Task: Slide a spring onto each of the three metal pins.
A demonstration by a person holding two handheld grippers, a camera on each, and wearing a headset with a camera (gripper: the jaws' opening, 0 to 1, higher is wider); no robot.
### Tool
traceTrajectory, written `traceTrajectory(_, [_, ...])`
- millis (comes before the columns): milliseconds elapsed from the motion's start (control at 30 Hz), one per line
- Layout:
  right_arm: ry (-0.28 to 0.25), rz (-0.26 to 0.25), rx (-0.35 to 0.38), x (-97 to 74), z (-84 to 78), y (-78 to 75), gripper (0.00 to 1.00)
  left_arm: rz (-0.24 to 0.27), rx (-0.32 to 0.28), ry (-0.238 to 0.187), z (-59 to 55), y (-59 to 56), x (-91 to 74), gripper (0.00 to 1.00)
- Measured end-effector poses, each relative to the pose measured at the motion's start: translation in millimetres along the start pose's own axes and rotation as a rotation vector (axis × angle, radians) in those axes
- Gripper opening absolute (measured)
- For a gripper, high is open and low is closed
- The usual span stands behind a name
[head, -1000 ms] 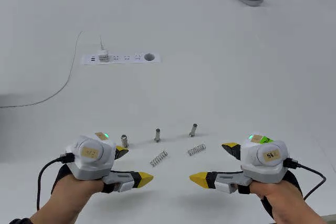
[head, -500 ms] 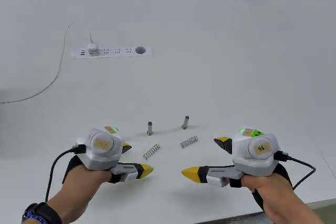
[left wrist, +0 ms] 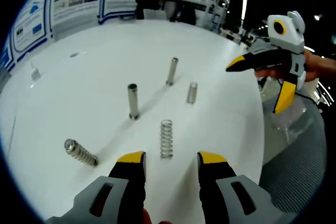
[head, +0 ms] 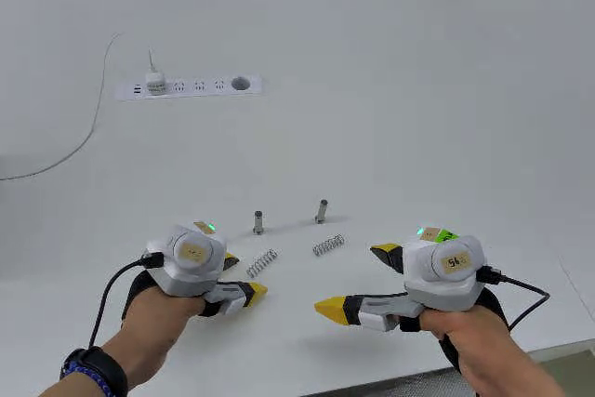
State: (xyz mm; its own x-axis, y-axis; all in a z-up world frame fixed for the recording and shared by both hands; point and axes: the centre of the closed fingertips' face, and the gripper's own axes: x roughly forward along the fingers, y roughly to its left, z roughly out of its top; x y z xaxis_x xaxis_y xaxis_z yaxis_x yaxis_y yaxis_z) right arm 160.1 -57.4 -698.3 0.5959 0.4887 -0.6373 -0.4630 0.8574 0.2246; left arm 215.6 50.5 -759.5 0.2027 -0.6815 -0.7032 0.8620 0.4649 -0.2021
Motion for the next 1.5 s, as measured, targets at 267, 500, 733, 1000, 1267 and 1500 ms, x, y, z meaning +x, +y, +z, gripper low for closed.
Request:
traceTrajectory(267, [0.001, -0.008, 0.009, -2.3, -0.9, -4.6, 0.82, 0.035, -0.018, -0.010, 4.1, 7.6, 4.1, 0.28])
traceTrajectory(500, [0.001, -0.012, 0.014, -1.9, -0.8, -4.3, 0.82, 0.055, -0.014, -0.015, 5.4, 10.0, 7.9, 0.23])
traceTrajectory(733, [0.005, -0.007, 0.012, -0.3, -1.7, -1.6, 0.82, 0.077, 0.020, 0.000, 4.9, 9.9, 9.9, 0.15])
traceTrajectory(1000, [0.004, -0.007, 0.005, -1.6, 0.5, -2.7, 0.82, 0.080, 0.027, 0.014, -0.9, 9.9, 9.5, 0.11])
traceTrajectory(1267, [0.004, -0.003, 0.002, -1.4, 2.8, -0.3, 0.82, 0.088, -0.016, 0.016, -1.5, 12.2, 4.6, 0.11])
traceTrajectory(1500, [0.009, 0.010, -0.004, 1.0, 2.6, 3.7, 0.81, 0.093, -0.030, 0.020, -3.7, 13.7, -3.1, 0.11])
